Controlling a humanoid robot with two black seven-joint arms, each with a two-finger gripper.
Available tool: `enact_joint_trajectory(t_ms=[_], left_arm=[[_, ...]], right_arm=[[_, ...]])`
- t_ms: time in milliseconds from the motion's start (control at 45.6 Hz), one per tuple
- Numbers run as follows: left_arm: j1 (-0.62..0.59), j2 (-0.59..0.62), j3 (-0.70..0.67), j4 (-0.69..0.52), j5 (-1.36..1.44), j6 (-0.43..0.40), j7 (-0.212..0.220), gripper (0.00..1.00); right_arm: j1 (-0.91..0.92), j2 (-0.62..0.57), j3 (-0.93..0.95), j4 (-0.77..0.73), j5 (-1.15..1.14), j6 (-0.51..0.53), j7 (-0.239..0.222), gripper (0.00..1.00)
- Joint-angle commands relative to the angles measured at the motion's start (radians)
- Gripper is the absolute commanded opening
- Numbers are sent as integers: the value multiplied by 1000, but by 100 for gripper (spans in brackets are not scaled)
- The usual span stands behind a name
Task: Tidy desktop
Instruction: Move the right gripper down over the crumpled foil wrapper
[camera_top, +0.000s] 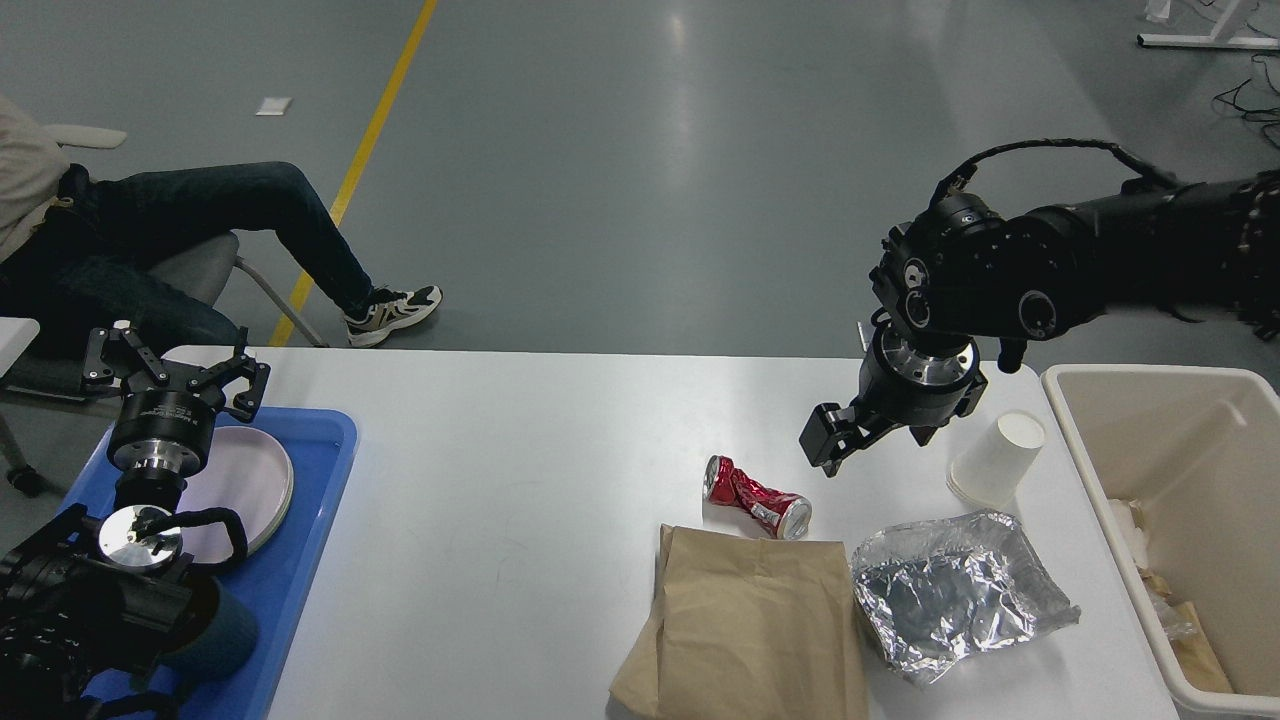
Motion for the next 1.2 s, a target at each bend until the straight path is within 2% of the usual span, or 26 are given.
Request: enact_joint_trajectory(t_ms=[0, 175, 504, 1030, 1183], left_arm=[[0, 0, 0, 0, 0, 0, 0, 96], [0, 0, 0, -1, 0, 0, 0, 96], [0, 0, 0, 0, 0, 0, 0, 96], [0, 0, 0, -1, 0, 0, 0, 96], [0, 0, 0, 0, 0, 0, 0, 96]], right_arm=[[-28, 44, 14, -6, 1, -8, -1, 100], [-102, 72, 44, -22, 1, -16, -4, 100], [-223, 124, 38, -98, -1, -91, -5, 100], [-266, 127, 31, -111, -2, -106, -5, 100], [-234, 95, 17, -111, -1, -94, -4, 100]])
